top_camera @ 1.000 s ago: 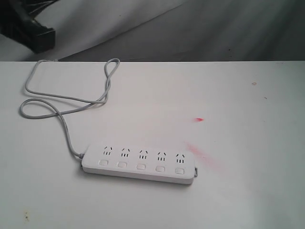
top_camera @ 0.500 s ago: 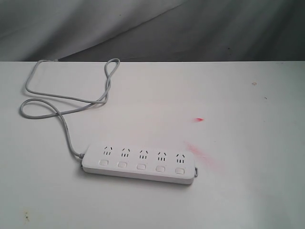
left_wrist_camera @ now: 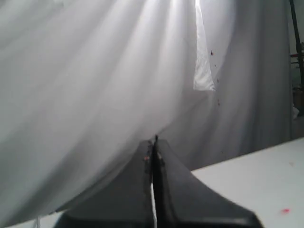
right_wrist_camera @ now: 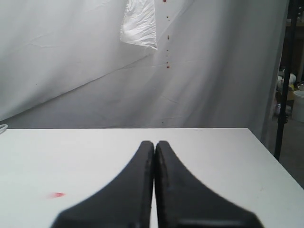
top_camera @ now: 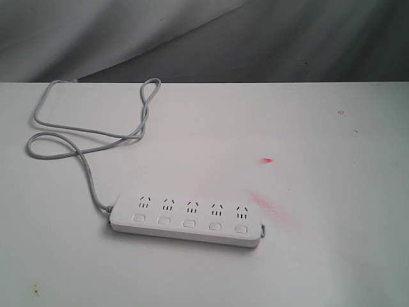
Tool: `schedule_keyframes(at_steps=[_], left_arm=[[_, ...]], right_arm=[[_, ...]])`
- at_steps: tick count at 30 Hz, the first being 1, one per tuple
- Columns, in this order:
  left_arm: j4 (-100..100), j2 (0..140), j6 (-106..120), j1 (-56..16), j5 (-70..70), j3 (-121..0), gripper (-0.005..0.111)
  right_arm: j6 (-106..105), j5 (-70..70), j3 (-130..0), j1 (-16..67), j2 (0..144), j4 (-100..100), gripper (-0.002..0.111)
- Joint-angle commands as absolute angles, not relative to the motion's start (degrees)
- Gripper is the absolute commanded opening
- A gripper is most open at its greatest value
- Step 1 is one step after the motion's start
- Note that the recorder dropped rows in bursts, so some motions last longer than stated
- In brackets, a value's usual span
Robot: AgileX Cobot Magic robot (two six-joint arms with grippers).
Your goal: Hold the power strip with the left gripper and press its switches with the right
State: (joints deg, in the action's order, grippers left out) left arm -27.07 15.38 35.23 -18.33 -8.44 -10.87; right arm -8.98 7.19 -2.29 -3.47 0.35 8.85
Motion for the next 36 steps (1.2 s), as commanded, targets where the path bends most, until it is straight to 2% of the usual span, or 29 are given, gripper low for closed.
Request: schedule_keyframes(at_steps=[1, 7, 13, 25, 36], left_arm=[[-21.68, 15.31, 28.38, -18.57, -7.56, -4.73, 0.000], [-22.68, 13.59, 28.38, -18.57, -5.77, 0.00, 0.000], [-23.63, 8.63, 28.38, -18.57, 0.93, 0.00, 0.000], [-23.44, 8.16, 28.53, -18.57, 14.09, 0.00, 0.000], [-23.44, 8.16, 28.73, -18.57, 14.40, 0.00, 0.000]], right_arm=[[-8.98, 6.75, -2.02, -3.92, 0.00, 8.51, 0.000], [-8.98, 6.75, -2.02, -3.92, 0.00, 8.51, 0.000], [-8.98, 6.75, -2.02, -3.92, 0.00, 8.51, 0.000], [-8.98, 6.75, -2.02, -3.92, 0.00, 8.51, 0.000], [-8.98, 6.75, -2.02, -3.92, 0.00, 8.51, 0.000]])
